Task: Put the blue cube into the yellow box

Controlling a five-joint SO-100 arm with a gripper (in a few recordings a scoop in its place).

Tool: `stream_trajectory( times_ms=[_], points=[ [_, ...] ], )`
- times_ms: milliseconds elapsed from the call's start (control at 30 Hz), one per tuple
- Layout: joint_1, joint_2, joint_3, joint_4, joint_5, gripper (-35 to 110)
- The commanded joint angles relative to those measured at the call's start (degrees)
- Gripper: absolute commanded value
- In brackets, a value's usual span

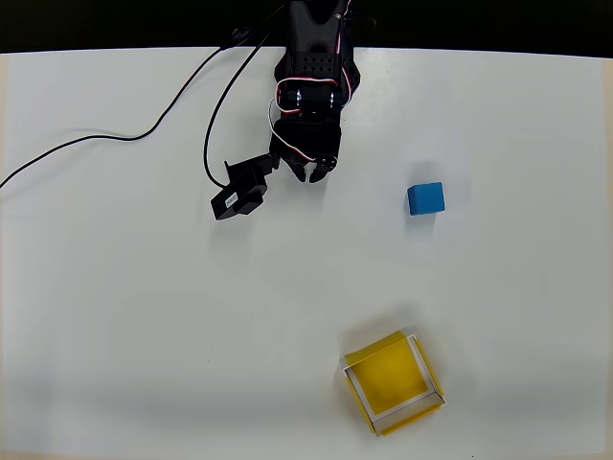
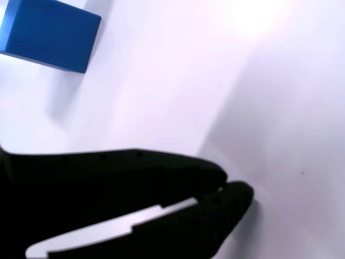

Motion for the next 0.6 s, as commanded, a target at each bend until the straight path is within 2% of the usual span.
stream_trajectory(
  times_ms=[0,467,567],
  points=[
    [1.58,1.58,1.49,0.09,8.09,2],
    [2.20,1.32,1.49,0.09,6.06,0],
    [2.29,-1.76,0.88,-6.68,0.35,0]
  ],
)
